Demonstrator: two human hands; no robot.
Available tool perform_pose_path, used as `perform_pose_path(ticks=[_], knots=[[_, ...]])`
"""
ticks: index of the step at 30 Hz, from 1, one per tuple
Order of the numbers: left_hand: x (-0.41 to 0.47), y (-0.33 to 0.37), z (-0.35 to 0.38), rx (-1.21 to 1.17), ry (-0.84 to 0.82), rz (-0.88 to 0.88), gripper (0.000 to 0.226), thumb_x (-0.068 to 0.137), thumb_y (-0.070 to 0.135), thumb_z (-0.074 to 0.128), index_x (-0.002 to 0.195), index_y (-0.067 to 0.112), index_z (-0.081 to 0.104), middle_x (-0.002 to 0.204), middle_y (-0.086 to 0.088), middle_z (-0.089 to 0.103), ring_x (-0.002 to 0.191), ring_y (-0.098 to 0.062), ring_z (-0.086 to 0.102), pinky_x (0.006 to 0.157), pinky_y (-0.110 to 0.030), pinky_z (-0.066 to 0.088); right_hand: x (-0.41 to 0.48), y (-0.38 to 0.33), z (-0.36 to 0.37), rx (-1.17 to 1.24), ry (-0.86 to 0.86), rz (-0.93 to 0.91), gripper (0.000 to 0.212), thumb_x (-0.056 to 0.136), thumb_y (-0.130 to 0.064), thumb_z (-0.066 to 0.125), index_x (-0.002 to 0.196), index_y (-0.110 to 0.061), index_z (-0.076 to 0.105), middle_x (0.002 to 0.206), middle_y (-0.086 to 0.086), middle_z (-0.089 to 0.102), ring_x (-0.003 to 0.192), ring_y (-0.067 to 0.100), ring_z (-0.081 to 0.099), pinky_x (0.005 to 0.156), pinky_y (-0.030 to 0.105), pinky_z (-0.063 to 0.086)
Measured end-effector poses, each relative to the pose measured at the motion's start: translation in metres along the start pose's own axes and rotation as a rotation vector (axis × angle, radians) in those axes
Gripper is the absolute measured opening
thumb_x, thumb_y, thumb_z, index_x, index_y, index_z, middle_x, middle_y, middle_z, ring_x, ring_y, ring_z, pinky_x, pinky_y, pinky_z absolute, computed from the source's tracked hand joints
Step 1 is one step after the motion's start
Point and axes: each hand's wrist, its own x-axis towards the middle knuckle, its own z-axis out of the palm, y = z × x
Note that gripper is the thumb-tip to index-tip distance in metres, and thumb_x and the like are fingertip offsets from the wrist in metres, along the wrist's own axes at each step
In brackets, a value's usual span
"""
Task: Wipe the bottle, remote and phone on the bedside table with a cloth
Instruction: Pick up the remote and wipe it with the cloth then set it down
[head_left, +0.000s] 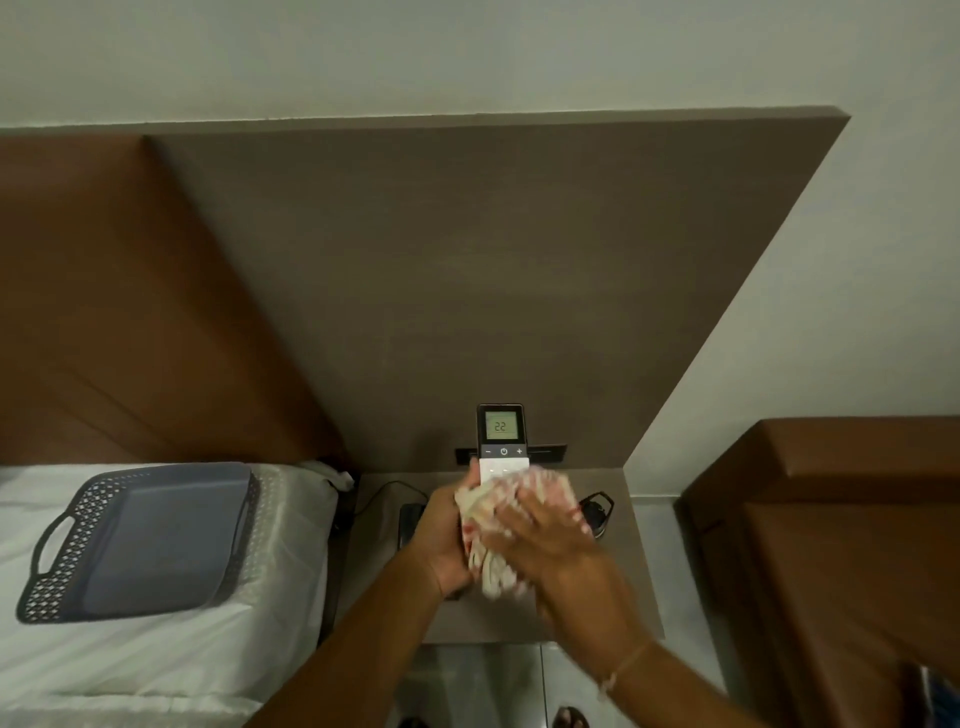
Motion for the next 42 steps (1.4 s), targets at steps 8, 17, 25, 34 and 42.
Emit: perform_pose_path(ticks=[8,17,25,34,42], knots=[[0.051,-0.002,-0.023,0.014,0.154,0.02,0.057,0.101,0.048,0.039,0.136,0.006,0.056,0.118,-0.02,0.066,0.098,-0.033,0.066,0.09,-0.046,0.053,-0.069,-0.002,0.045,0.198,-0.016,0.13,0.062,0.043,-0.028,0.096,0.101,-0.03,0.075,0.109,-0.012,0.072,0.101,0.01,0.068,0.078,0.022,0.056],[0.167,-0.075,-0.117,0.485,0.629,0.031,0.035,0.103,0.032,0.047,0.118,0.004,0.063,0.128,-0.024,0.066,0.109,-0.039,0.066,0.097,-0.055,0.051,-0.111,0.083,0.132,1.024,0.662,1.339,0.025,0.086,0.006,0.062,0.101,-0.014,0.067,0.094,0.004,0.072,0.093,0.02,0.064,0.072,0.0,0.042],[0.289,-0.137,-0.226,0.685,0.797,0.007,0.028,0.102,0.019,0.052,0.106,-0.002,0.069,0.115,-0.028,0.07,0.093,-0.035,0.067,0.084,-0.043,0.055,-0.147,0.178,0.262,1.237,0.699,1.543,0.022,0.079,-0.024,0.072,0.097,-0.037,0.074,0.099,-0.008,0.075,0.093,0.019,0.07,0.079,0.036,0.057],[0.345,-0.165,-0.288,0.772,0.923,-0.013,0.028,0.101,0.029,0.051,0.099,0.009,0.071,0.101,-0.019,0.072,0.093,-0.038,0.069,0.084,-0.045,0.055,-0.149,0.201,0.314,1.311,0.707,1.618,0.028,0.072,-0.036,0.069,0.099,-0.032,0.073,0.101,-0.007,0.075,0.097,0.028,0.069,0.088,0.056,0.051],[0.349,-0.172,-0.289,0.826,1.062,0.032,0.03,0.098,0.035,0.054,0.108,0.015,0.074,0.109,-0.016,0.073,0.097,-0.037,0.067,0.09,-0.045,0.056,-0.143,0.193,0.315,1.334,0.717,1.678,0.014,0.084,-0.029,0.066,0.096,-0.031,0.073,0.101,-0.007,0.074,0.098,0.028,0.067,0.089,0.056,0.049]])
